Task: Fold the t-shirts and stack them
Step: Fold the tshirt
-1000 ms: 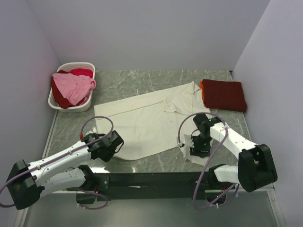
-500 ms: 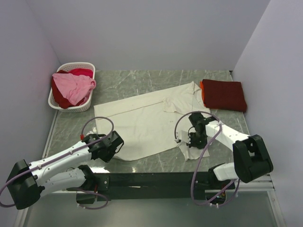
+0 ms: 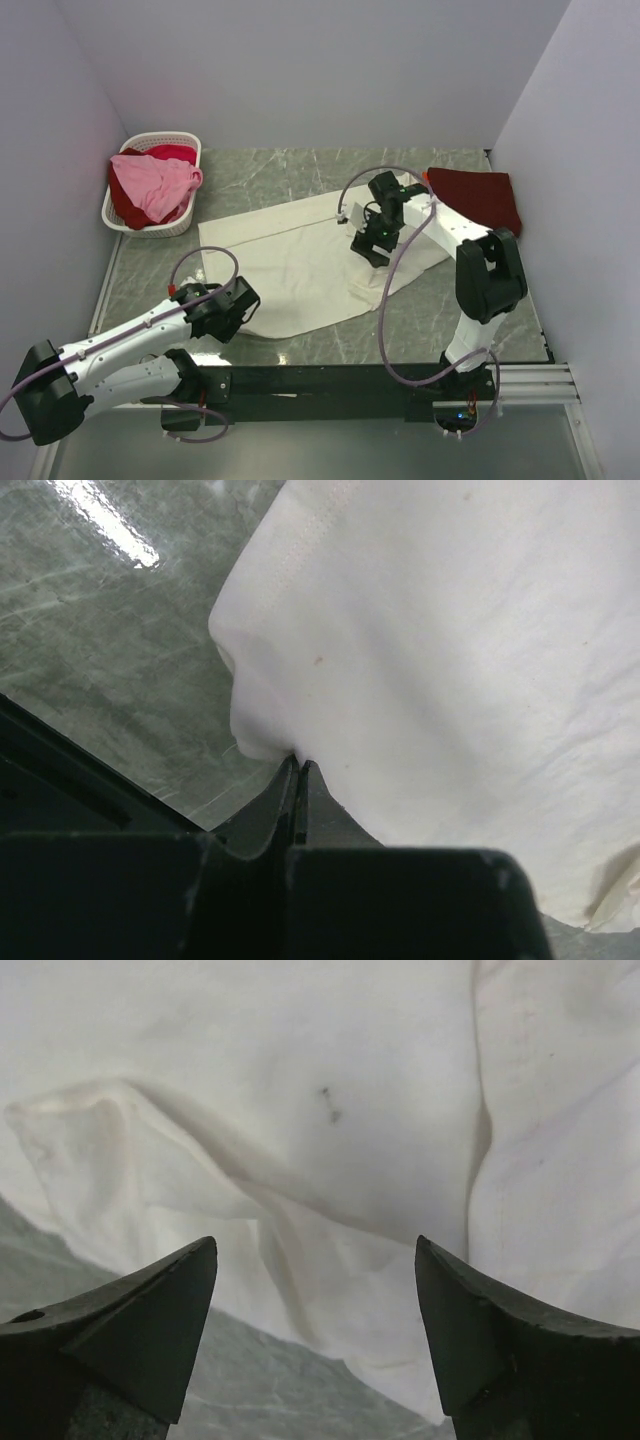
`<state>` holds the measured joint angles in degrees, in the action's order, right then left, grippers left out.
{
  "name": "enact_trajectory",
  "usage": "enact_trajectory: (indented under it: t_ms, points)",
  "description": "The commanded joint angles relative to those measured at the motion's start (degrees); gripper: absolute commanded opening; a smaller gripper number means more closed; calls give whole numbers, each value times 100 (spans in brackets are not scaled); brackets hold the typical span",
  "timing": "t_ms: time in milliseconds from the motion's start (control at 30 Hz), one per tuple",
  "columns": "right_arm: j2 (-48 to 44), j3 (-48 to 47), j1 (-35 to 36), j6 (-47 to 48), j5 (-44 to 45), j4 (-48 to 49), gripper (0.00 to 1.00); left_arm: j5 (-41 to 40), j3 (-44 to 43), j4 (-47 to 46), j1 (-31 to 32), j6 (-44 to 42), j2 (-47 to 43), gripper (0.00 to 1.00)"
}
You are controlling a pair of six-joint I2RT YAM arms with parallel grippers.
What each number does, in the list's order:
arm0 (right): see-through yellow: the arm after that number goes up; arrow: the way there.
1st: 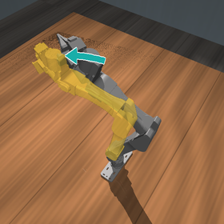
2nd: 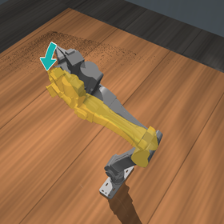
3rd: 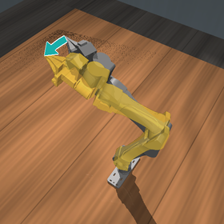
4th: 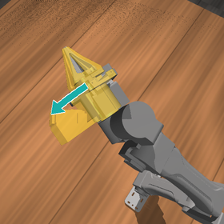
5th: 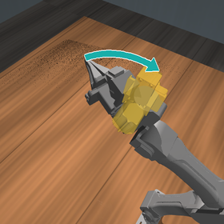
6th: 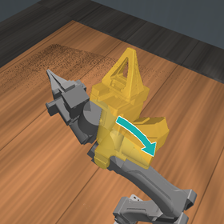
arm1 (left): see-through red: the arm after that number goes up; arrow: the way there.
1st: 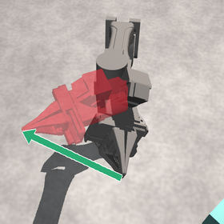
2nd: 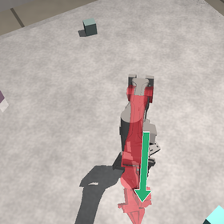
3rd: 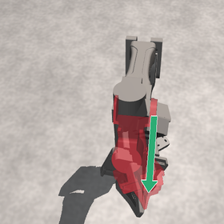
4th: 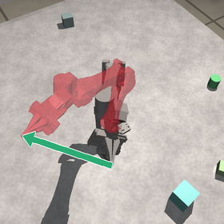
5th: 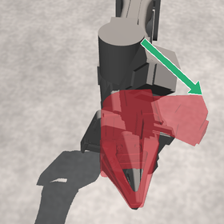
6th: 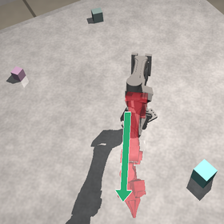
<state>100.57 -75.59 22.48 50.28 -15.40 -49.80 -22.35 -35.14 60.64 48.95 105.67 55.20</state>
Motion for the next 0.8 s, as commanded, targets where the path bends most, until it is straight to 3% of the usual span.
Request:
enact_trajectory:
  t_ms: [0, 100, 267, 400, 467, 633, 767]
  points:
    - [77, -307, 46, -915, 150, 346, 87, -103, -99, -17, -43, -11, -97, 0]
    - [-283, -211, -190, -784, 161, 480, 88, -129, -90, -70, -78, -55, -123, 0]
    - [-705, -97, -674, 664, -1041, -125, 89, -138, -151, -219, -140, -266, -10, 0]
    - [-689, 81, -736, 1326, -1395, 155, 85, -129, -160, -290, -157, -336, 52, 0]
    - [-251, -209, -728, 1196, -1518, 103, 82, -112, -134, -299, -158, -336, 44, 0]
    - [1452, -2133, -710, 466, -1843, -1002, 62, -24, 24, -290, -158, -222, -114, 0]
    - [1799, -2346, -596, 175, -1827, -831, 63, 29, 138, -316, -166, -161, -202, 1]
